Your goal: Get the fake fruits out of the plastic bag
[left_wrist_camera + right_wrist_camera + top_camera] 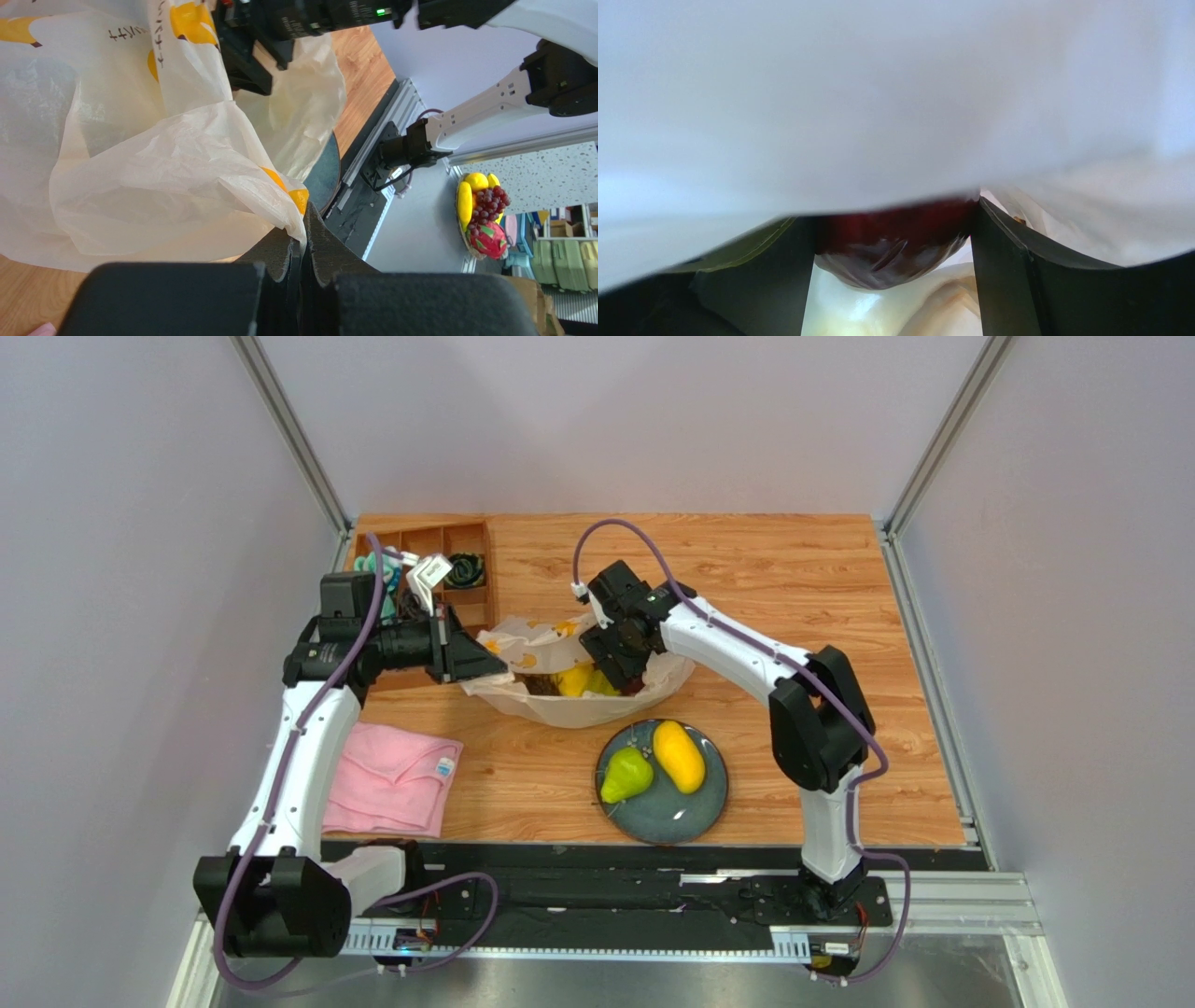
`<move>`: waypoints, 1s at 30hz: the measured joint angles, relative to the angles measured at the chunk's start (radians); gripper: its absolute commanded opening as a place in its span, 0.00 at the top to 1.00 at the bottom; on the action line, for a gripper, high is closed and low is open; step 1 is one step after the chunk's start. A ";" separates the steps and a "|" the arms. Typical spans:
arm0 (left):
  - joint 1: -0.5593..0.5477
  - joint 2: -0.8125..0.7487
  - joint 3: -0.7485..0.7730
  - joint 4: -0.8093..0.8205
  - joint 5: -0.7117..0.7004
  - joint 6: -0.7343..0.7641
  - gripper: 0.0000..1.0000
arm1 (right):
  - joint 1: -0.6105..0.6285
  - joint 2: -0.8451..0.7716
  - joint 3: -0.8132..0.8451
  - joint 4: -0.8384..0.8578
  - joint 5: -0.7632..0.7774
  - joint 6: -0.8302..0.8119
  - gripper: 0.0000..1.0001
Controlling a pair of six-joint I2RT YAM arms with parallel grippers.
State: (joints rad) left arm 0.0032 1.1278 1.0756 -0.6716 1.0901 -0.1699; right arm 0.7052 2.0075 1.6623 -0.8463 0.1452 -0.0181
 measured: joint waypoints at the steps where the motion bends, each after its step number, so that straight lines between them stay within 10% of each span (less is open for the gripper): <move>1: 0.000 0.004 0.000 0.005 0.000 -0.003 1.00 | 0.002 -0.024 0.002 -0.005 -0.026 -0.007 0.90; 18: -0.026 0.107 0.002 0.135 -0.001 -0.119 1.00 | 0.079 -0.473 -0.051 0.067 -0.475 -0.143 0.88; 30: -0.037 0.176 0.064 0.176 -0.042 -0.155 1.00 | 0.327 -0.849 -0.575 -0.034 -0.512 -0.688 0.83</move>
State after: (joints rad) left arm -0.0334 1.3037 1.1400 -0.4957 1.0485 -0.3252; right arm 1.0317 1.1587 1.0874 -0.8806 -0.3664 -0.7059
